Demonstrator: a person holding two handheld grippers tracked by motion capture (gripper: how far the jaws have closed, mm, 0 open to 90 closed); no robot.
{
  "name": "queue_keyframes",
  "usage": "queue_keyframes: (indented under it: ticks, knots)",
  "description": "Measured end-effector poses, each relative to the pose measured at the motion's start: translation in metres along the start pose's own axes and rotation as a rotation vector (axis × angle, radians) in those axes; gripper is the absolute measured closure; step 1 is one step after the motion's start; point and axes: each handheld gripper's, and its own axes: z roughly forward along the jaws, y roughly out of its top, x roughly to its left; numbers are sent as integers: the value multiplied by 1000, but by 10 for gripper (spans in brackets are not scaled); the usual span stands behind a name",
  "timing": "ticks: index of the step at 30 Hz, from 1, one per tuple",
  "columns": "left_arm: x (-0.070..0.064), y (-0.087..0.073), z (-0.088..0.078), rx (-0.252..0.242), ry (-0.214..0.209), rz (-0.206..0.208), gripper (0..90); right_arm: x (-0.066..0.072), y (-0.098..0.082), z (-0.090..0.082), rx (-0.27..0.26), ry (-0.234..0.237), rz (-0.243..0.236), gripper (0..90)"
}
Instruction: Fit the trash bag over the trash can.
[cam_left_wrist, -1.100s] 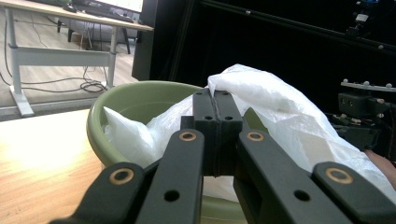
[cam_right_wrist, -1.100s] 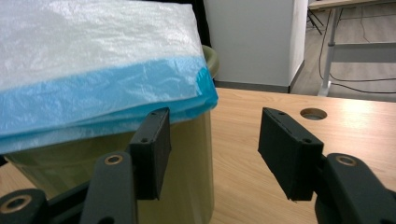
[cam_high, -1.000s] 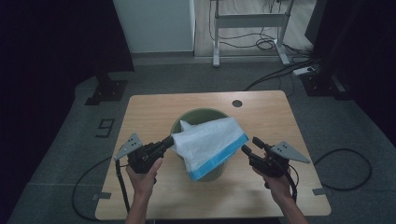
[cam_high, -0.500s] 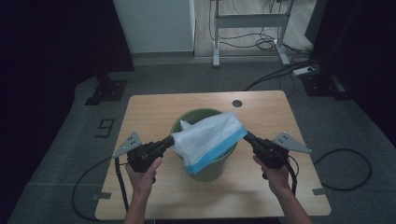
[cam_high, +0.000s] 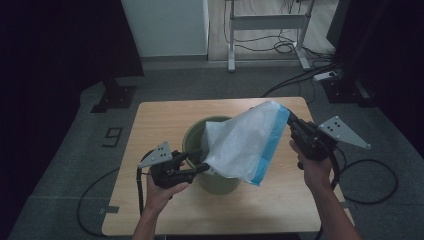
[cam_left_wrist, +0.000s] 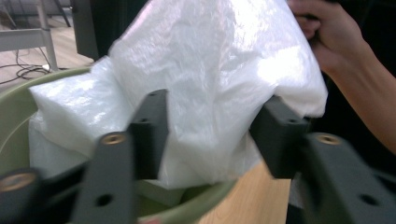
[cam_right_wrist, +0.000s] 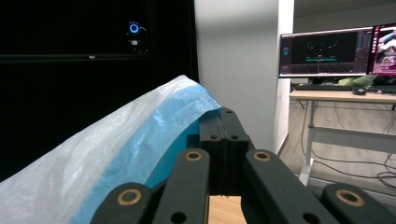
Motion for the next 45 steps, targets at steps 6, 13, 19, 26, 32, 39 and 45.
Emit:
queue_keyframes:
  ticks: [6,13,19,26,32,39,45]
  knots:
    - [0,4,-22,-13,19,11,276,3,-5,4,29,-5,-14,890]
    - [3,15,-21,-29,52,1,279,15,-8,9,47,35,-33,890]
    - [6,35,-11,-47,79,9,291,30,-16,21,79,71,-43,890]
    - [15,53,8,-24,120,12,312,37,-21,30,96,92,-49,890]
    - [26,59,30,33,119,12,393,42,-21,33,97,105,-52,890]
    - [26,60,40,27,83,69,797,48,-20,37,93,127,-58,890]
    - [29,58,26,-145,39,-5,886,49,-22,35,102,112,-78,889]
